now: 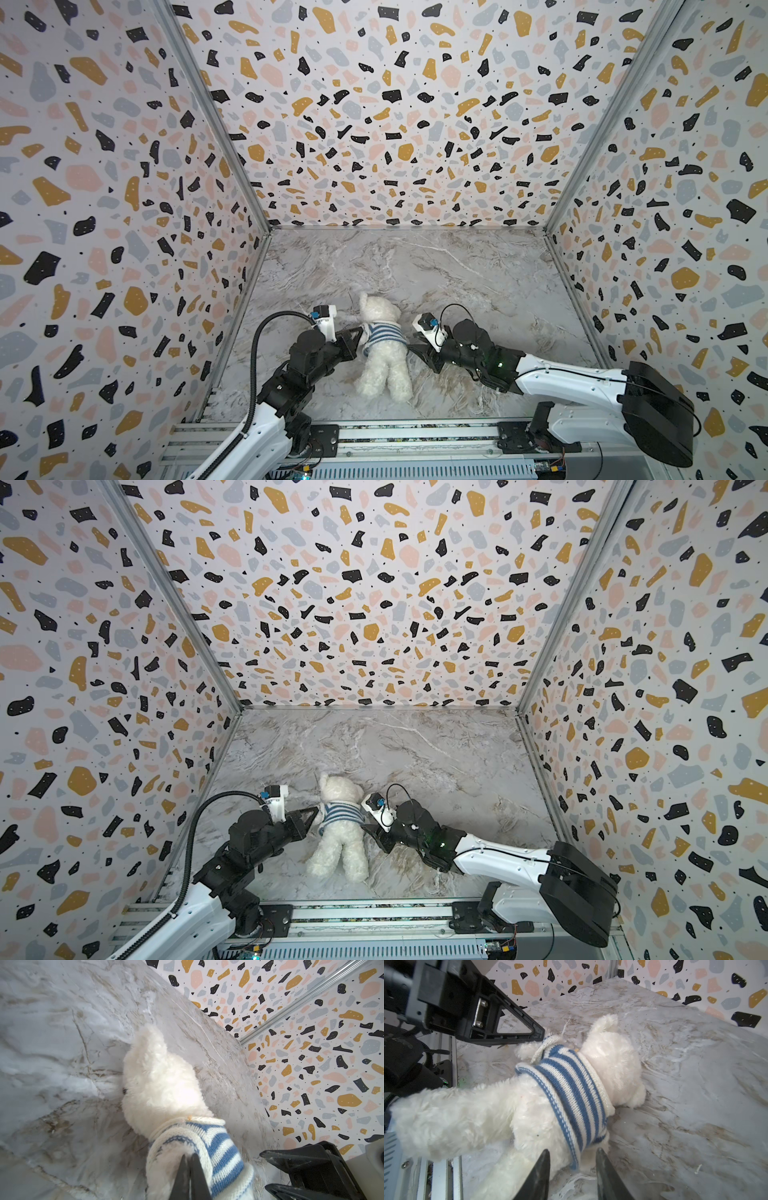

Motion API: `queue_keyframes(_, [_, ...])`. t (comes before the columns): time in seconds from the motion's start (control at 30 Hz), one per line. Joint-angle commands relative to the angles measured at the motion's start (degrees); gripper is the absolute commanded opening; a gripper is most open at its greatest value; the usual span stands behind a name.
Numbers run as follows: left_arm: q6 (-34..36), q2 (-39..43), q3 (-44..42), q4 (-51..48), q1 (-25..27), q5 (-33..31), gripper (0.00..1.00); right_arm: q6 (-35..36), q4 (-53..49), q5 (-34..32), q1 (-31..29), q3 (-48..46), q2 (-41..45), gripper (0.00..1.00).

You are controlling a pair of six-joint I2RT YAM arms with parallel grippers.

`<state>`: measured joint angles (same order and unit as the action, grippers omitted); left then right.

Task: Dress the teddy bear

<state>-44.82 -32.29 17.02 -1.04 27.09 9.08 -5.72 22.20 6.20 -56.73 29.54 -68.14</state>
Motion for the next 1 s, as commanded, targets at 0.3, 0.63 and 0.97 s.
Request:
queue_keyframes(0.3, [15.0, -9.9, 15.2, -15.4, -0.1, -7.9, 0.00, -1.7, -2.8, -3.4, 2.3, -3.8, 11.8, 0.43])
queue_keyframes(0.63, [15.5, -20.9, 19.5, -11.6, 1.5, -7.0, 0.00, -5.0, -2.4, -3.5, 6.1, -8.6, 15.9, 0.44])
queue_keyframes(0.97, [12.3, -30.9, 23.6, -5.3, 10.0, -10.1, 0.00, -7.8, -0.4, -0.9, 11.1, -12.4, 16.4, 0.44])
